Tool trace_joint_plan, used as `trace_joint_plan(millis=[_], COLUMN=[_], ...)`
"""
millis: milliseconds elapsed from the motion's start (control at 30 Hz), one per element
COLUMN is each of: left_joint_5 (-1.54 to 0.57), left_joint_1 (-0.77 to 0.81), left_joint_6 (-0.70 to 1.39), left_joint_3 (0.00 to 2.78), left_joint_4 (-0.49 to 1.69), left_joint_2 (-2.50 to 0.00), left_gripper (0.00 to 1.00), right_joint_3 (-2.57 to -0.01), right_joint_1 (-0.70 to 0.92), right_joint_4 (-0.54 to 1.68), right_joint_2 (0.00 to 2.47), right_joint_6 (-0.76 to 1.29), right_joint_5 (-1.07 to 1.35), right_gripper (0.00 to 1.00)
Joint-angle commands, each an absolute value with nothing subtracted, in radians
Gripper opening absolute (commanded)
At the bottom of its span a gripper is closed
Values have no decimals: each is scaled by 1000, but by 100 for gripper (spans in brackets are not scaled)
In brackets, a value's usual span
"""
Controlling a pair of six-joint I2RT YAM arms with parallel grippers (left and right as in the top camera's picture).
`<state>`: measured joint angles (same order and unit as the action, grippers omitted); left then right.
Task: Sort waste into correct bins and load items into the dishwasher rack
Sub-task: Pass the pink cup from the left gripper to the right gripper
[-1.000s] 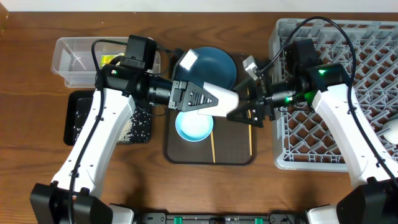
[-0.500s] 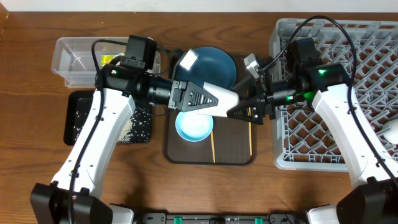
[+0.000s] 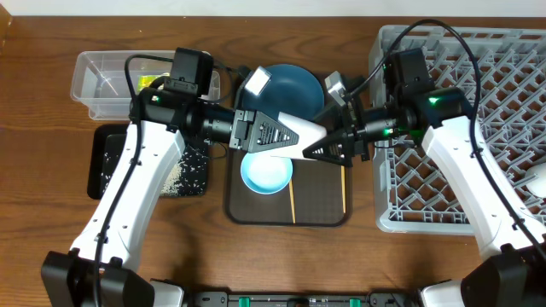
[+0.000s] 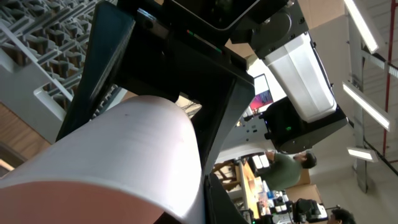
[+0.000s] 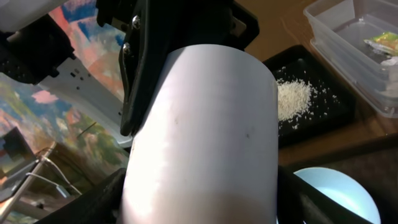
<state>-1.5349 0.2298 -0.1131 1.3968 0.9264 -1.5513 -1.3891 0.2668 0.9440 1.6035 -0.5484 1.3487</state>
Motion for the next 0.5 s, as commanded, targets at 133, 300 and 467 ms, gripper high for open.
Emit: trace_joint_plan(millis=[133, 300, 467], left_joint_5=[-1563, -1562, -1506], left_joint_1=[233, 233, 233], left_joint_6=[-138, -138, -138], left_joint_3=[1396, 1396, 1396], left_joint_4=[925, 925, 927], left_joint_2=[-1554, -1554, -1554], left_gripper=[6, 7, 17], right_joint_3=[-1385, -1385, -1385], right_joint_1=[290, 290, 290], right_joint_4=[934, 935, 935], right_joint_2=[1603, 1603, 1603], right_joint_6=[-520, -517, -452], right_joint_5=[1349, 1324, 1205], right_gripper=[56, 49, 47])
